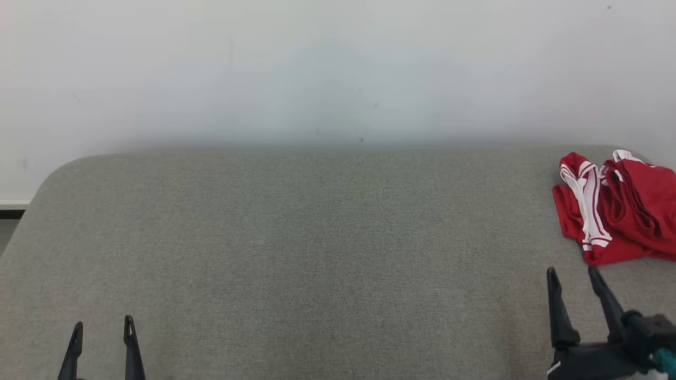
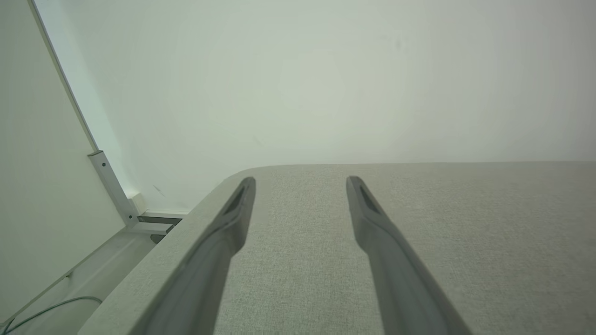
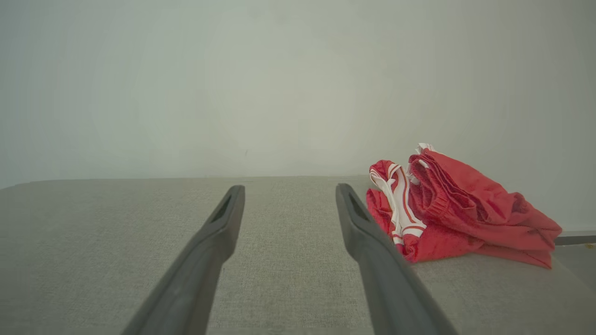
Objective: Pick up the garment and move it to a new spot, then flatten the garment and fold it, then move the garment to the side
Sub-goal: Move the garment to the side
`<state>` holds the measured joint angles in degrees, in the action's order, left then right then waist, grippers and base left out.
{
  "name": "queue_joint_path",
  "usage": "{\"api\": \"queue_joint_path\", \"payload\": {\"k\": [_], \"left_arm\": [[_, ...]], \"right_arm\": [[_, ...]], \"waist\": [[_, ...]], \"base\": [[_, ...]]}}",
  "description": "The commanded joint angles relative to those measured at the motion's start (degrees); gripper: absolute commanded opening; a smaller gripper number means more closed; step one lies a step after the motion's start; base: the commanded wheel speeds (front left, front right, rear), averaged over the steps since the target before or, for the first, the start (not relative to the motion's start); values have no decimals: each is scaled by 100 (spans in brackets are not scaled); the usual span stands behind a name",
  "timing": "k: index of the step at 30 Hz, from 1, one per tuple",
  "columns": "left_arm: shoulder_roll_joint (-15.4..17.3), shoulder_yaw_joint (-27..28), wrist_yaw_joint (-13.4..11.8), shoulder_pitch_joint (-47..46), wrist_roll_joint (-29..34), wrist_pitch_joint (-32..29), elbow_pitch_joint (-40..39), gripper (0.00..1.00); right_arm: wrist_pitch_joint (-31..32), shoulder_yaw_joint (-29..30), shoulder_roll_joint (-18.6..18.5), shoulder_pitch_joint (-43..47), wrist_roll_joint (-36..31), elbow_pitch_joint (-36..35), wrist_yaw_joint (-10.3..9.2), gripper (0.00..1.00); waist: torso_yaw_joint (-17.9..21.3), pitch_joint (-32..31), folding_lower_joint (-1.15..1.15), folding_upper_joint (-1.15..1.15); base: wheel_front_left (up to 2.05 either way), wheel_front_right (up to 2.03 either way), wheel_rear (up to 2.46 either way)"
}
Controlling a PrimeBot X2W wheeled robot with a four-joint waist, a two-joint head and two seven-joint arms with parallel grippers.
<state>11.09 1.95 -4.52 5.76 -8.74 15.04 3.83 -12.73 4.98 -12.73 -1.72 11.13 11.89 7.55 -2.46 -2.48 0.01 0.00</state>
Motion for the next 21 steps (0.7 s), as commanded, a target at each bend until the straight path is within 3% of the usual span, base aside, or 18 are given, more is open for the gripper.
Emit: {"api": "queue_joint_path", "payload": {"k": [1, 9, 21], "left_arm": [[27, 15, -3, 84, 2, 14, 23, 100], [43, 3, 82, 158, 7, 15, 100, 100], [49, -223, 159, 98, 290, 16, 412, 100]], "right_arm": [[9, 46, 102, 155, -25, -71, -17, 100], [-8, -34, 397, 627, -64, -102, -17, 100], [-124, -58, 550, 536, -275, 278, -17, 100]], "waist": [[-53, -37, -1, 0], [-38, -89, -1, 0], [-44, -158, -1, 0]], "base": [[0, 0, 0], [0, 0, 0], [0, 0, 0]]}}
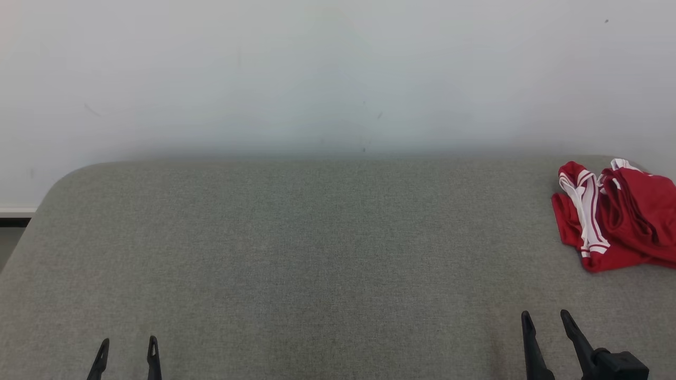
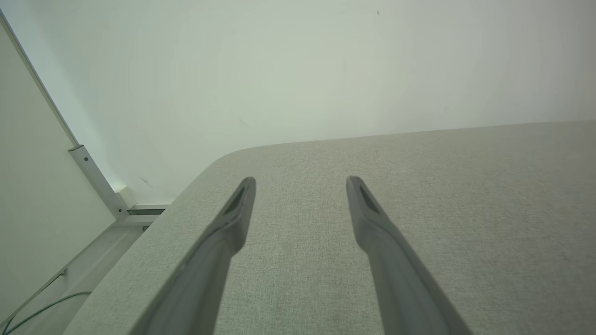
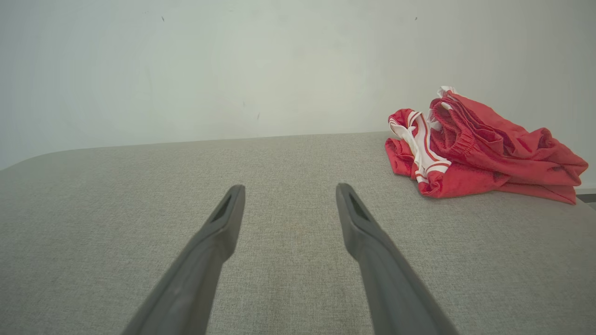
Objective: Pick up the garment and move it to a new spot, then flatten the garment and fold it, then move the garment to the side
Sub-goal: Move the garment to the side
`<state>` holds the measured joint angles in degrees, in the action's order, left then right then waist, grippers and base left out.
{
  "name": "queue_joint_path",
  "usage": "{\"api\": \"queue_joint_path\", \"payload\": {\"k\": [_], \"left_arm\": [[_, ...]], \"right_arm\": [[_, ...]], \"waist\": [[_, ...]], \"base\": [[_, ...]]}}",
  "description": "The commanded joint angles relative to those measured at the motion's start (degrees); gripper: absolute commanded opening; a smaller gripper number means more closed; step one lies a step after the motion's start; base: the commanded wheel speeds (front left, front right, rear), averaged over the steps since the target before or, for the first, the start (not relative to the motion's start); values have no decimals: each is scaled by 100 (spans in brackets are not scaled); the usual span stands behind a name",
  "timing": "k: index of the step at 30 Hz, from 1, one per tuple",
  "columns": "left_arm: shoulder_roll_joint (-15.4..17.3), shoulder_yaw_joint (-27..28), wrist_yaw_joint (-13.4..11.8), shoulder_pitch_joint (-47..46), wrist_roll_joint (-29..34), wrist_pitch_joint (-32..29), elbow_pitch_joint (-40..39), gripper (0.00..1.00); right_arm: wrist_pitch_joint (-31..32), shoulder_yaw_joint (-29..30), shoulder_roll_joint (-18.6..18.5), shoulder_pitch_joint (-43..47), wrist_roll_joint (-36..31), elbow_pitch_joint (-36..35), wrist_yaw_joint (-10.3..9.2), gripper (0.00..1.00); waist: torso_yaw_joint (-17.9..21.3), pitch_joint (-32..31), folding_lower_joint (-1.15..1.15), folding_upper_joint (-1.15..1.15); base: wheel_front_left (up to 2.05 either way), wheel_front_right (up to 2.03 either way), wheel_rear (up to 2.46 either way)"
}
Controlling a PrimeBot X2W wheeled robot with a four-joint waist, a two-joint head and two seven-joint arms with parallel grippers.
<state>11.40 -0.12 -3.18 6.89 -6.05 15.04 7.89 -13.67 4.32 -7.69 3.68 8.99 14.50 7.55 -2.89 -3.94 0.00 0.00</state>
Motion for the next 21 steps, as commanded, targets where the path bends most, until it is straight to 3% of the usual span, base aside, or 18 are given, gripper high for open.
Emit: {"api": "queue_joint_path", "payload": {"k": [1, 21], "left_arm": [[26, -25, 64, -40, -9, 15, 2, 100], [155, -48, 119, -88, -226, -272, -197, 100]], "right_arm": [[-39, 19, 54, -7, -76, 25, -17, 100], [245, 15, 210, 149, -331, -696, -17, 100]], "waist": [[-1, -22, 0, 0], [52, -102, 0, 0]], "base": [[0, 0, 0], [0, 0, 0]]}}
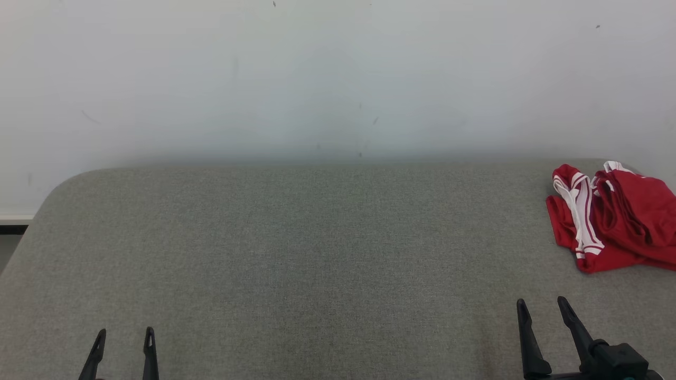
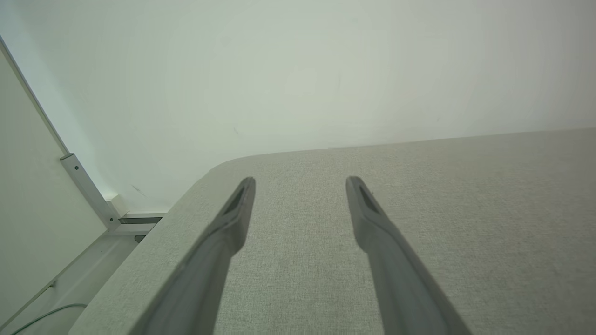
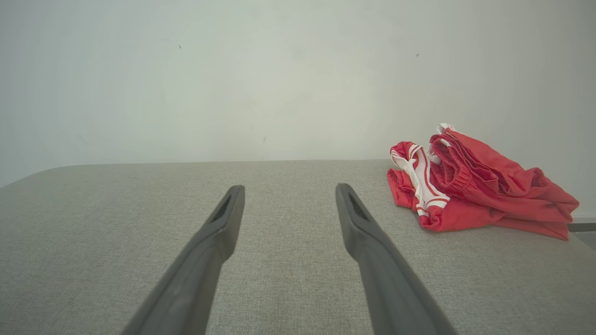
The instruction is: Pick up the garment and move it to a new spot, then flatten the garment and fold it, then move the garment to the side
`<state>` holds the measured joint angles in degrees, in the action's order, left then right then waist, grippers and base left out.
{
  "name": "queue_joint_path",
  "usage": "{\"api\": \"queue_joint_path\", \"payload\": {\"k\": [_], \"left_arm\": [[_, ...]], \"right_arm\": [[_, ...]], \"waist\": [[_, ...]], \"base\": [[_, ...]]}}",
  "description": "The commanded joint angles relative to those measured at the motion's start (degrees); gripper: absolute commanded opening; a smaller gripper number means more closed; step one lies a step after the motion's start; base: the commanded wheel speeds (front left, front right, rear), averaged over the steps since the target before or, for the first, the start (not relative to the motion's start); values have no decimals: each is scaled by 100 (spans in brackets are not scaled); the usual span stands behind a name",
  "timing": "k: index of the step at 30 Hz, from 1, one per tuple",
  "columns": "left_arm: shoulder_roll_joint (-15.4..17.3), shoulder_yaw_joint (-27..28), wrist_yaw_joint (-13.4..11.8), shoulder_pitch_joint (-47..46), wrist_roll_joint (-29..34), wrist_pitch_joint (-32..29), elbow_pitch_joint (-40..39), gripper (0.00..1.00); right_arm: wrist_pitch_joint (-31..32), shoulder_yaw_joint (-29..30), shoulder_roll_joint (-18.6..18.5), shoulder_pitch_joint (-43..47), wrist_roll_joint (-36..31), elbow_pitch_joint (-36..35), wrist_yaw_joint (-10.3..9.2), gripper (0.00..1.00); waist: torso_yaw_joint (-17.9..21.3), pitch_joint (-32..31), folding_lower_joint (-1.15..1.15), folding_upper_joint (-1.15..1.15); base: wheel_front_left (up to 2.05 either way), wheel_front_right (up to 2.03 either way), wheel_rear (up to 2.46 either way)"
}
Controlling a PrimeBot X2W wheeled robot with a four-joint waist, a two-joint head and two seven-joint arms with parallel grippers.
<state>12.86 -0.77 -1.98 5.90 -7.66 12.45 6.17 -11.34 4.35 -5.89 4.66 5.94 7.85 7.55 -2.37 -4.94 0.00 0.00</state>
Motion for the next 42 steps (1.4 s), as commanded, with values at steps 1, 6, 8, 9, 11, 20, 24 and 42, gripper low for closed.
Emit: {"api": "queue_joint_path", "payload": {"k": [1, 6, 8, 9, 11, 20, 24, 42], "left_arm": [[15, 14, -11, 21, -73, -32, -42, 100], [24, 1, -30, 42, -90, -78, -84, 100], [28, 0, -48, 57, -92, -81, -93, 100], [32, 0, -54, 69, -97, -79, -93, 100], [38, -4, -64, 85, -110, -86, -94, 100], [62, -18, -103, 109, -147, -105, -75, 100], [68, -55, -75, 107, -182, -113, -101, 100], [-122, 6, 42, -28, -973, -321, 232, 0]], "right_arm": [[42, 20, 33, 59, -30, -54, -17, 100], [151, 29, 49, 103, -54, -150, -17, 100], [167, 23, 53, 106, -55, -172, -17, 100], [182, 20, 50, 109, -54, -176, -17, 100], [198, 23, 44, 122, -42, -186, -17, 100], [235, 33, 15, 154, -18, -203, -17, 100], [243, 47, 5, 169, -21, -183, -17, 100], [458, 96, 67, 19, 804, 140, 0, 0]], "waist": [[-1, -3, 0, 0], [-3, -13, 0, 0], [4, -18, 0, 0], [8, -19, 0, 0], [15, -22, 0, 0], [4, -16, 0, 0], [-11, -20, 0, 0], [-7, -1, 0, 0]], "base": [[0, 0, 0], [0, 0, 0], [0, 0, 0], [0, 0, 0], [0, 0, 0], [0, 0, 0], [0, 0, 0], [0, 0, 0]]}}
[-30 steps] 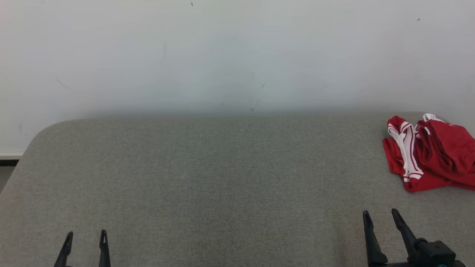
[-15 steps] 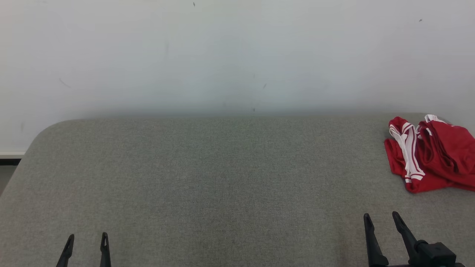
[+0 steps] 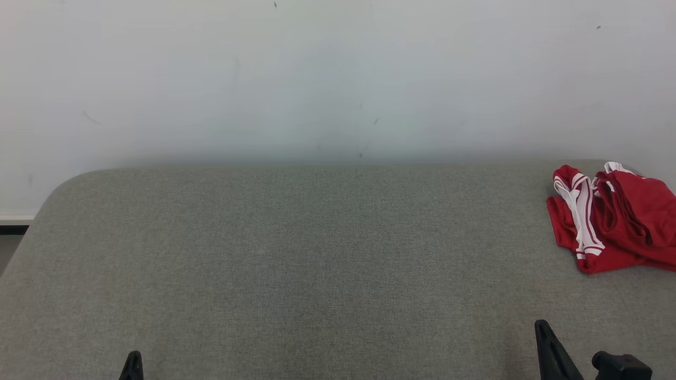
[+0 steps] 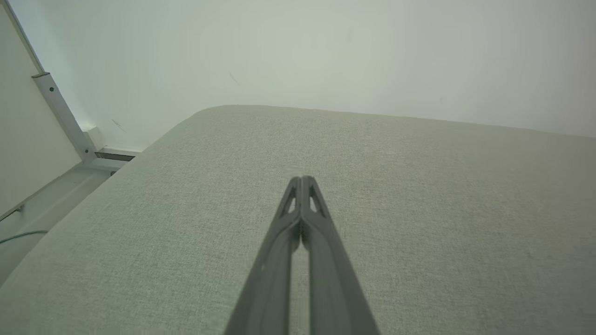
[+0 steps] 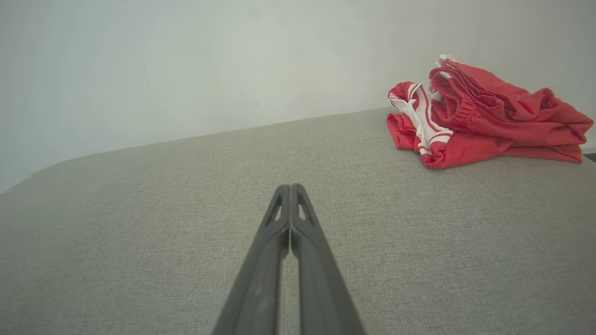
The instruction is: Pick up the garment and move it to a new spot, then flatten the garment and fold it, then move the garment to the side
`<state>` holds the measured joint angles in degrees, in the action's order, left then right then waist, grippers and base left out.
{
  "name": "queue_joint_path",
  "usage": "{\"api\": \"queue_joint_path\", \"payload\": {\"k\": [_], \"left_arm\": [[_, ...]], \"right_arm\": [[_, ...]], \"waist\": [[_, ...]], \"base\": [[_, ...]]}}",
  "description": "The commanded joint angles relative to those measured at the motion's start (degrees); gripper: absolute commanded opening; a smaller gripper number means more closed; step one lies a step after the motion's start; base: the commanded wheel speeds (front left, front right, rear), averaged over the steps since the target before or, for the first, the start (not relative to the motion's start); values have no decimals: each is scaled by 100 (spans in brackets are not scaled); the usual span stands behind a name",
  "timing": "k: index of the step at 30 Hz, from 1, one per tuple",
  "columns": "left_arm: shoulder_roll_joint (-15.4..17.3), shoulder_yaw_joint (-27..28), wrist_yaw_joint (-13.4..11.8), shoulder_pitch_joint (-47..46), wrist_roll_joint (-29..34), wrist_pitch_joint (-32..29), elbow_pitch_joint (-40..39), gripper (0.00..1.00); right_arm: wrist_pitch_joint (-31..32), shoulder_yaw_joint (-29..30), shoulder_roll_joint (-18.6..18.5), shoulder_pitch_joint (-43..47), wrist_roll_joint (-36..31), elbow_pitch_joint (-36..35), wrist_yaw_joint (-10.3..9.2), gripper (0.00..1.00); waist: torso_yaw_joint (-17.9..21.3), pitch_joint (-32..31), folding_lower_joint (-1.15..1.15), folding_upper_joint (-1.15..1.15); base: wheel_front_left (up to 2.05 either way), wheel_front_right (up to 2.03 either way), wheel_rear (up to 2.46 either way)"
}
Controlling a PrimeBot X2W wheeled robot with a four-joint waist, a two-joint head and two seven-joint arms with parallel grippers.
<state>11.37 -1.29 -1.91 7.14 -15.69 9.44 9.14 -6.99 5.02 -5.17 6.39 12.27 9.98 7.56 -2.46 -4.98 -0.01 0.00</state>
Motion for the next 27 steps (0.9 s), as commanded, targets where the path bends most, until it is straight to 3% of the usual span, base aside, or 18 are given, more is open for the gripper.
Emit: {"api": "queue_joint_path", "payload": {"k": [1, 27], "left_arm": [[15, 66, 47, -168, -280, -41, -60, 0], [-259, 279, 337, -541, -2654, -517, 89, 0]], "right_arm": [[41, 28, -2, -168, 288, -71, -1, 0], [437, 43, 72, -511, 2767, 46, -4, 0]], "waist": [[4, 7, 0, 0], [55, 115, 0, 0]], "base": [[0, 0, 0], [0, 0, 0]]}}
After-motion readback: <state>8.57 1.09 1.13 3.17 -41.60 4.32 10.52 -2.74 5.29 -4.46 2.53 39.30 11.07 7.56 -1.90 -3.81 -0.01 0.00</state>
